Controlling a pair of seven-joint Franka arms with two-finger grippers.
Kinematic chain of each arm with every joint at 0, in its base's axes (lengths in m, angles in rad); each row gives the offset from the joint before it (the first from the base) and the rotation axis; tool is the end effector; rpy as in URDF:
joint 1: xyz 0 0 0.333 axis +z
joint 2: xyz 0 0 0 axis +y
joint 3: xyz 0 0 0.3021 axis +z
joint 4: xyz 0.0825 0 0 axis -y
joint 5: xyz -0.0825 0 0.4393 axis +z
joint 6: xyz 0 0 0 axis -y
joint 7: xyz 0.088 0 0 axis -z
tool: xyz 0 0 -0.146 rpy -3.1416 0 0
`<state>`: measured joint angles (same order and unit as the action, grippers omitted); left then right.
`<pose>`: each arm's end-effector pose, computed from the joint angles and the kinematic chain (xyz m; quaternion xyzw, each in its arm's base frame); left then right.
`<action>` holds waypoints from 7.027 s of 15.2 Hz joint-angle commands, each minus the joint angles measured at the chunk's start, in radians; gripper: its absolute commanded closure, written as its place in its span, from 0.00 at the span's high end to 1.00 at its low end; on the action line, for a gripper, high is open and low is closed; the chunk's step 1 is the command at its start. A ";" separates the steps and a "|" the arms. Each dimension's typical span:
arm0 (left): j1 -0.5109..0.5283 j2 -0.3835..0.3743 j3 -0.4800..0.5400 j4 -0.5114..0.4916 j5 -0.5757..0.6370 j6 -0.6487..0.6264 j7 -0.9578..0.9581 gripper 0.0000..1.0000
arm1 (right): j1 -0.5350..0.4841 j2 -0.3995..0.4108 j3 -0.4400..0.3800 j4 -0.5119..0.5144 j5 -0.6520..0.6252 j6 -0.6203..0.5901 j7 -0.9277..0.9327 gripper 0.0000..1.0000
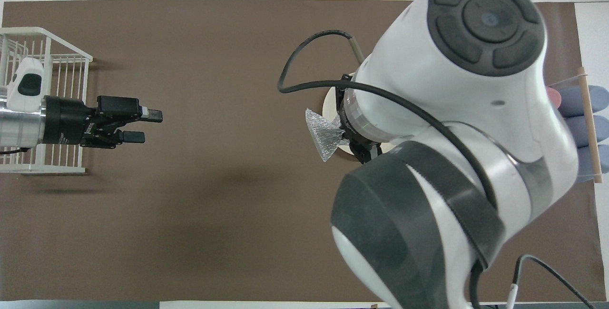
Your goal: Wipe plate with sponge
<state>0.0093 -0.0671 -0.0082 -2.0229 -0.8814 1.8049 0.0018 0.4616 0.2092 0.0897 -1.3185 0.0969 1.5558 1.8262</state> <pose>0.5820 -0.0932 0.4348 0.9020 0.1297 -0.0675 0.4062 0.5668 0.3585 0.5707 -0.8024 0.5938 0.0481 0.0350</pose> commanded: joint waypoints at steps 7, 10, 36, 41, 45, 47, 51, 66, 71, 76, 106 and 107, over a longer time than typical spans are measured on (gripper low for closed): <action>-0.002 -0.033 -0.003 -0.028 -0.318 -0.087 -0.069 1.00 | 0.137 0.076 0.002 0.025 -0.013 0.131 0.193 0.00; -0.049 -0.037 -0.001 -0.034 -0.349 -0.081 -0.074 1.00 | 0.137 0.076 0.002 0.019 -0.016 0.139 0.192 0.00; -0.270 -0.054 -0.004 -0.026 -0.347 0.031 -0.319 0.04 | 0.134 0.075 0.001 0.008 -0.016 0.142 0.191 0.00; -0.258 -0.059 -0.004 -0.030 -0.347 0.024 -0.322 0.00 | 0.132 0.075 0.001 0.008 -0.016 0.142 0.189 0.00; -0.255 -0.062 -0.001 -0.030 -0.334 0.005 -0.324 0.00 | 0.132 0.072 0.001 0.007 -0.002 0.141 0.167 0.07; -0.253 -0.062 0.002 -0.028 -0.332 0.004 -0.327 0.00 | 0.115 0.068 0.001 0.007 0.006 0.113 0.067 0.26; -0.238 -0.060 0.005 -0.028 -0.305 0.002 -0.330 0.00 | 0.101 0.058 -0.002 0.005 0.003 0.093 0.027 1.00; -0.100 0.027 0.007 0.136 0.508 0.016 -0.421 0.00 | -0.389 -0.079 -0.011 -0.030 -0.020 -0.164 -1.226 1.00; -0.121 0.069 0.002 0.220 0.908 -0.038 -0.421 0.00 | -0.429 -0.100 -0.010 -0.024 -0.137 -0.177 -1.596 1.00; -0.196 0.130 -0.003 0.290 1.385 -0.116 -0.418 0.00 | -0.342 -0.143 -0.165 -0.082 -0.141 -0.168 -1.755 1.00; -0.227 0.388 -0.004 0.257 1.961 -0.079 -0.766 1.00 | -0.400 -0.255 -0.234 -0.323 -0.088 -0.062 -1.935 1.00; -0.227 0.386 -0.006 0.259 1.960 -0.078 -0.755 1.00 | -0.400 -0.255 -0.232 -0.323 -0.088 -0.062 -1.935 1.00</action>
<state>-0.2142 0.3326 -0.0203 -1.7623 1.0623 1.7125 -0.7687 0.0825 -0.0262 -0.1549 -1.6222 -0.0065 1.4950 -0.1092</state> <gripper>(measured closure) 0.273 0.000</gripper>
